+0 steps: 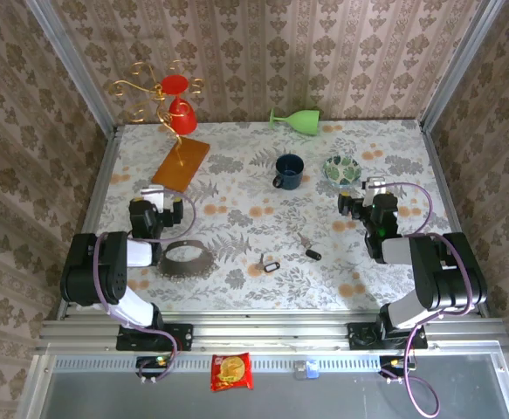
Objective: Put the keys on the keyring
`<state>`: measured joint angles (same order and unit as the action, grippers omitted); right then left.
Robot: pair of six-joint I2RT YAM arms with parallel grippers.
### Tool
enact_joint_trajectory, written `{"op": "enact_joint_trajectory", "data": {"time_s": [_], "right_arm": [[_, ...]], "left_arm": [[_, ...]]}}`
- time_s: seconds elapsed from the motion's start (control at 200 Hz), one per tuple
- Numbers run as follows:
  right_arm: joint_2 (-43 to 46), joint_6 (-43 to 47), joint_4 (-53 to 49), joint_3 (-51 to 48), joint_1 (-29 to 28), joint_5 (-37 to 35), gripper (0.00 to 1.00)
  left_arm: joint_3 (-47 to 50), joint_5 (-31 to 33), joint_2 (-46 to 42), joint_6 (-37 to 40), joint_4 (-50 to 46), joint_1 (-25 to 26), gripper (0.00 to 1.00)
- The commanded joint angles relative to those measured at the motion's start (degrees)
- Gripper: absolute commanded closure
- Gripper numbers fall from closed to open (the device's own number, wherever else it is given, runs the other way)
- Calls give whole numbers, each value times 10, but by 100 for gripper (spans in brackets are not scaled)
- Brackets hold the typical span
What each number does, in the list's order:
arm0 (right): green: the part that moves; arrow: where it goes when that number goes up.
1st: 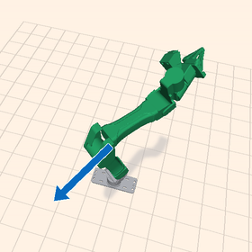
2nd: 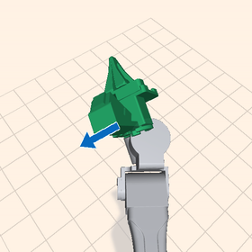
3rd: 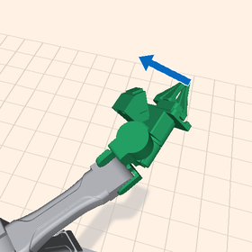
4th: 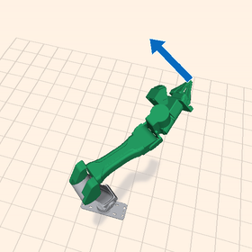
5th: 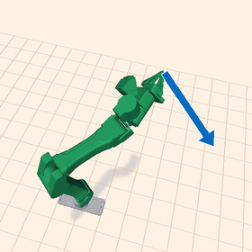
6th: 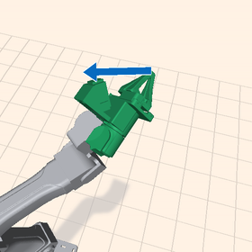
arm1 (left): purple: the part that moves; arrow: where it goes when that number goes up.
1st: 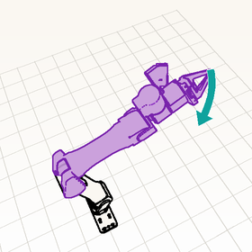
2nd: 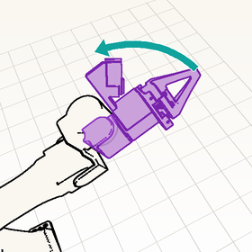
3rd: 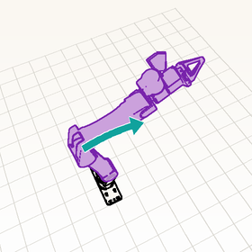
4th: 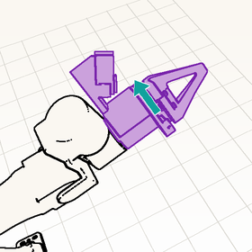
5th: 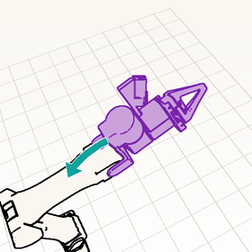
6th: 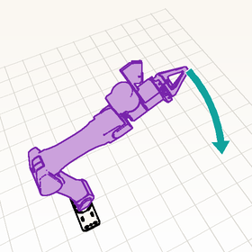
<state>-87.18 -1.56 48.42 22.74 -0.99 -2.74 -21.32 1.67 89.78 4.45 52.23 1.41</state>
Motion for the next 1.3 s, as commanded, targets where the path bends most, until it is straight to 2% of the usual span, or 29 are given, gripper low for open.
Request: {"op": "enact_joint_trajectory", "data": {"time_s": [0.0, 0.87, 0.905, 0.98, 1.04, 1.16, 1.295], "right_arm": [[-5, -2, -2, 8, 1, -2, 0], [-4, -2, 0, 8, 2, -2, 0], [-2, -2, 3, 6, 2, -2, 3], [29, 2, -33, 13, 0, 1, 6], [69, -1, -115, 33, -4, -11, 6], [160, -28, -262, 86, -20, -35, 6], [219, -105, -367, 117, -50, -31, 8]], "left_arm": [[-13, -6, -6, -6, 1, -3, 0], [-8, -9, -7, -7, 8, -5, 0], [2, -9, -10, -5, 27, -4, 0], [39, 14, -33, -13, 77, -4, 0], [64, 28, -76, -19, 87, -4, 0], [73, 50, -201, -33, 1, -1, 0], [13, 53, -329, -90, -235, -2, 0]]}}
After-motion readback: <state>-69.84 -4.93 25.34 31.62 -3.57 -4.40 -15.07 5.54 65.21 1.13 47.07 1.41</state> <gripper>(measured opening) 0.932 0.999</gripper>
